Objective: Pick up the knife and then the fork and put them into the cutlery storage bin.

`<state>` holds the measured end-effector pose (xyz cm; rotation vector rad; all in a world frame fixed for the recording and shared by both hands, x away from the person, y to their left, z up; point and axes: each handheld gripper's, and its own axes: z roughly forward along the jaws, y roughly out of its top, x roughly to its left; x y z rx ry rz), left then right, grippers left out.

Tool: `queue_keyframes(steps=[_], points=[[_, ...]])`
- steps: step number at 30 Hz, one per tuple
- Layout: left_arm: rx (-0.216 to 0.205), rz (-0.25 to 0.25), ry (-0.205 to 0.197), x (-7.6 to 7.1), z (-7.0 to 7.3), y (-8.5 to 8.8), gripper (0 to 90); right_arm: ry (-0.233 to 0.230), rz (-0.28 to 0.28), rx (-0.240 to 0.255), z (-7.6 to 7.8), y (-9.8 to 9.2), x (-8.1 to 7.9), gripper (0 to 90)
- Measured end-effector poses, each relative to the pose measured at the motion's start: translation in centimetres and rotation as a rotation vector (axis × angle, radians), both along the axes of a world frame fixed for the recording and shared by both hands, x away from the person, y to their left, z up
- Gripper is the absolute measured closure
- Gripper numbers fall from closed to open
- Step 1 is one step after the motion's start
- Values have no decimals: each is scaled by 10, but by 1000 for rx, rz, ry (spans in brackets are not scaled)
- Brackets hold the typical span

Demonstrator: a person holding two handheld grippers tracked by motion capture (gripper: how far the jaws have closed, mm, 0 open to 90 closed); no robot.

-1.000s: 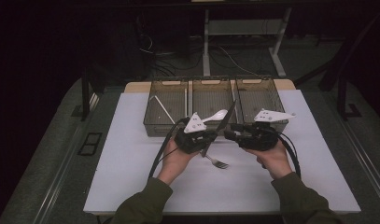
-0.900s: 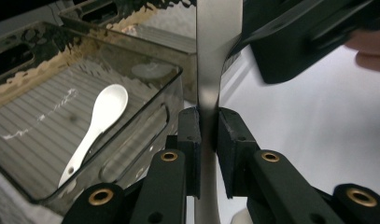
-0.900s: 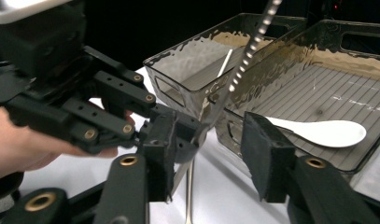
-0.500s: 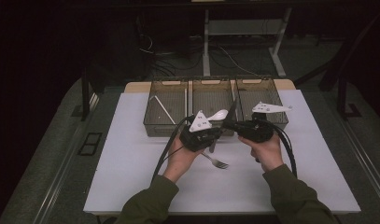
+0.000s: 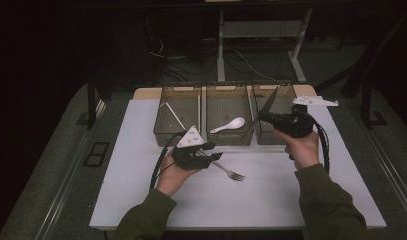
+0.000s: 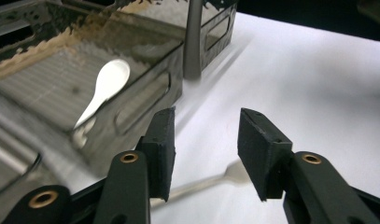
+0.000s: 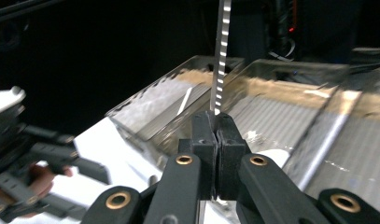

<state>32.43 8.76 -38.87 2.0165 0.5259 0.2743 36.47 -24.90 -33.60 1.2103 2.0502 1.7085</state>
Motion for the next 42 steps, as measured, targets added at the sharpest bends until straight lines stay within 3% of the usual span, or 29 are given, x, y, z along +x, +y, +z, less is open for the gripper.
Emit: queue_keyframes(steps=[6, 11, 14, 21, 27, 32, 35, 39, 42], points=[[9, 2, 22, -11, -8, 27, 484, -22, -78, 15, 16, -30, 11, 883], [-7, 1, 56, -19, -15, 42, 430, -37, -145, 36, 27, -56, 18, 883], [-9, -3, 67, -22, -19, 50, 393, -33, -194, 4, 29, -67, 23, 883], [-7, -4, 78, -22, -25, 54, 301, 67, -227, -29, 9, -75, 45, 883], [-3, -12, 87, -22, -25, 54, 297, 153, -207, -64, -9, -64, 64, 882], [4, -17, 92, -21, -26, 54, 292, 202, -222, -109, -24, -59, 77, 881], [4, -18, 94, -20, -27, 54, 286, 213, -241, -85, -29, -61, 83, 875], [4, -18, 96, -20, -27, 53, 285, 200, -301, -152, -33, -60, 89, 833], [12, -20, 94, -20, -27, 53, 285, 213, -315, -194, -37, -59, 93, 781]])
